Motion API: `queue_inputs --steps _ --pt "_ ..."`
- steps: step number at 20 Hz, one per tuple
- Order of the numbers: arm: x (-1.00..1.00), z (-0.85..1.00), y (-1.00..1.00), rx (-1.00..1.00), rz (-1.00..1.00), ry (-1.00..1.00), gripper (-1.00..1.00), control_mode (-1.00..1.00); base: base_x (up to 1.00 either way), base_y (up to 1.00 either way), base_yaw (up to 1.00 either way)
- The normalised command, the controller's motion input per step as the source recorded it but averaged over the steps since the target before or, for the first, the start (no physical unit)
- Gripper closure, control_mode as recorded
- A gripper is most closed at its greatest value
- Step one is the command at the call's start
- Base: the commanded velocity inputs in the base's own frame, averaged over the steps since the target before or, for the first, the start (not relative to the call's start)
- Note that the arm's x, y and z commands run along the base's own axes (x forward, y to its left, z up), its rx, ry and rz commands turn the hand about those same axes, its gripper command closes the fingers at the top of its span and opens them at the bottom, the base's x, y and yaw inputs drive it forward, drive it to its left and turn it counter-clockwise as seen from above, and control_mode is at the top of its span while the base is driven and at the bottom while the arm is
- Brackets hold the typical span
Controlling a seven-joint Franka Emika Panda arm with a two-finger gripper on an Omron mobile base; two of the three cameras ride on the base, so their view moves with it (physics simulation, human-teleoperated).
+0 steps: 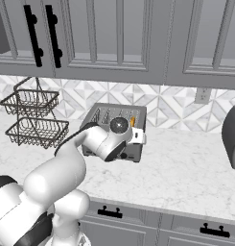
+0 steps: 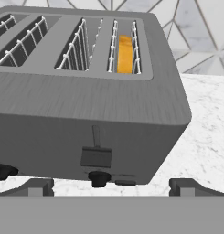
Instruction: Start the toaster. Once the lever pops up, take the bread to the plate on the dining counter.
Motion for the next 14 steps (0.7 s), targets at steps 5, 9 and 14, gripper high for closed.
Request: queue_inputs --steps 5,9,14 --pt "0.0 0.0 0.0 0.0 0.0 0.0 -1.0 -1.0 0.0 0.0 0.0" --pt "0.0 0.0 0.0 0.0 0.0 0.0 -1.0 -1.0 0.0 0.0 0.0" --pt "0.0 0.0 0.0 0.0 0.0 0.0 -1.0 -1.0 0.0 0.0 0.0"
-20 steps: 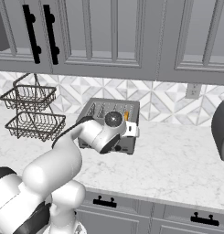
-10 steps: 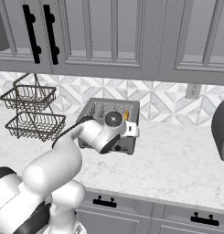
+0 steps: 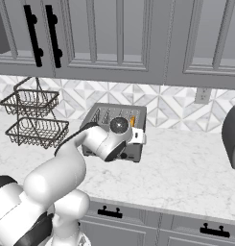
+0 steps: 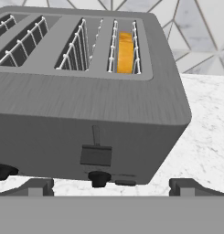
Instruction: Start the toaster. Once the lever pops up, take the bread to the plate on the dining counter.
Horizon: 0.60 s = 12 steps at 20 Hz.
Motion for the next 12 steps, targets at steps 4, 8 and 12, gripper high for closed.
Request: queue_inputs --steps 4,8,12 --pt "0.0 0.0 0.0 0.0 0.0 0.0 -1.0 -1.0 0.0 0.0 0.0" --pt "0.0 0.0 0.0 0.0 0.0 0.0 -1.0 -1.0 0.0 0.0 0.0" --pt "0.0 0.0 0.0 0.0 0.0 0.0 -1.0 -1.0 0.0 0.0 0.0"
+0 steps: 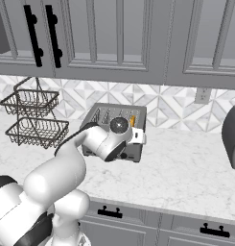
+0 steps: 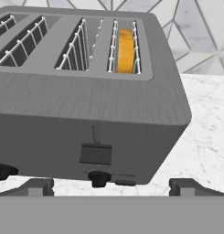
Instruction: Start the toaster. Once the lever pops up, take the bread to the plate on the dining counter.
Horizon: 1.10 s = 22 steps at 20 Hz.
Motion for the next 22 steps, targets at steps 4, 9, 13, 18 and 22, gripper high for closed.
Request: queue_inputs --steps 4,9,13,18,22 --pt "0.0 0.0 0.0 0.0 0.0 0.0 -1.0 -1.0 0.0 0.0 0.0" --pt "0.0 0.0 0.0 0.0 0.0 0.0 -1.0 -1.0 0.0 0.0 0.0" --pt "0.0 0.0 0.0 0.0 0.0 0.0 -1.0 -1.0 0.0 0.0 0.0" --pt "0.0 0.0 0.0 0.0 0.0 0.0 -1.0 -1.0 0.0 0.0 0.0" --pt "0.0 0.0 0.0 0.0 0.0 0.0 -1.0 -1.0 0.0 0.0 0.0"
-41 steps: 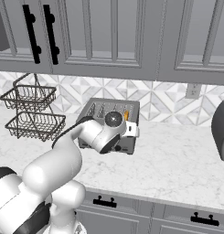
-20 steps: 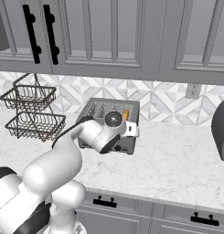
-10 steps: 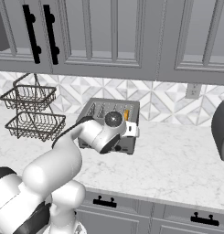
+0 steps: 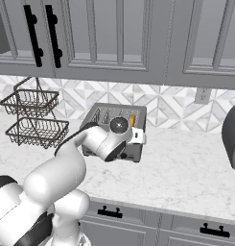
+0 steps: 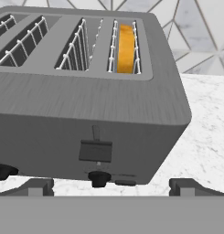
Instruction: Start the toaster. Once the lever pops up, take the bread to the plate on the dining counter.
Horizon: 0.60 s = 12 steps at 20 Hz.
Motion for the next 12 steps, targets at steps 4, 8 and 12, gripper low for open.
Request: queue_inputs --steps 4,8,12 --pt "0.0 0.0 0.0 0.0 0.0 0.0 -1.0 -1.0 0.0 0.0 0.0" --pt "0.0 0.0 0.0 0.0 0.0 0.0 -1.0 -1.0 0.0 0.0 0.0" --pt "0.0 0.0 0.0 0.0 0.0 0.0 -1.0 -1.0 0.0 0.0 0.0"
